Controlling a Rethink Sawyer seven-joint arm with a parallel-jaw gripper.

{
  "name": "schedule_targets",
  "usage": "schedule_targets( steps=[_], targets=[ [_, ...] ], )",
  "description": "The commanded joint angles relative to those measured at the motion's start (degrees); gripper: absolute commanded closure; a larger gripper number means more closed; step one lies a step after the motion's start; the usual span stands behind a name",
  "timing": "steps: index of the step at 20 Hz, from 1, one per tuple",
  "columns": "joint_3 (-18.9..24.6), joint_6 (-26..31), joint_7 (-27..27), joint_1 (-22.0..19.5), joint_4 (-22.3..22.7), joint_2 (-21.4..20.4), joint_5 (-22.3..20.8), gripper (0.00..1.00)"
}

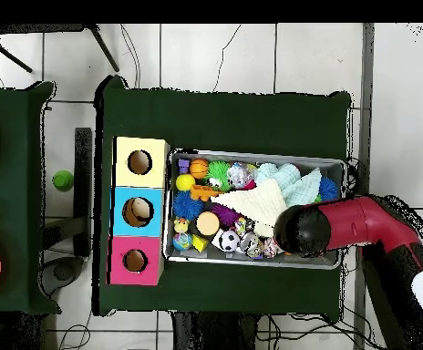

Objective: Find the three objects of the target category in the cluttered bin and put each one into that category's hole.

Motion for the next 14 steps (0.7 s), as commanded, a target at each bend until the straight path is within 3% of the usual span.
schedule_targets(
  steps=[1, 14],
  targets=[
    [-0.8, 7.4, -17.7, 1.0, -3.9, 1.7, -4.4, 1.00],
    [-1.7, 6.2, -18.4, 1.1, -5.2, 6.7, -7.6, 1.00]
  ],
)
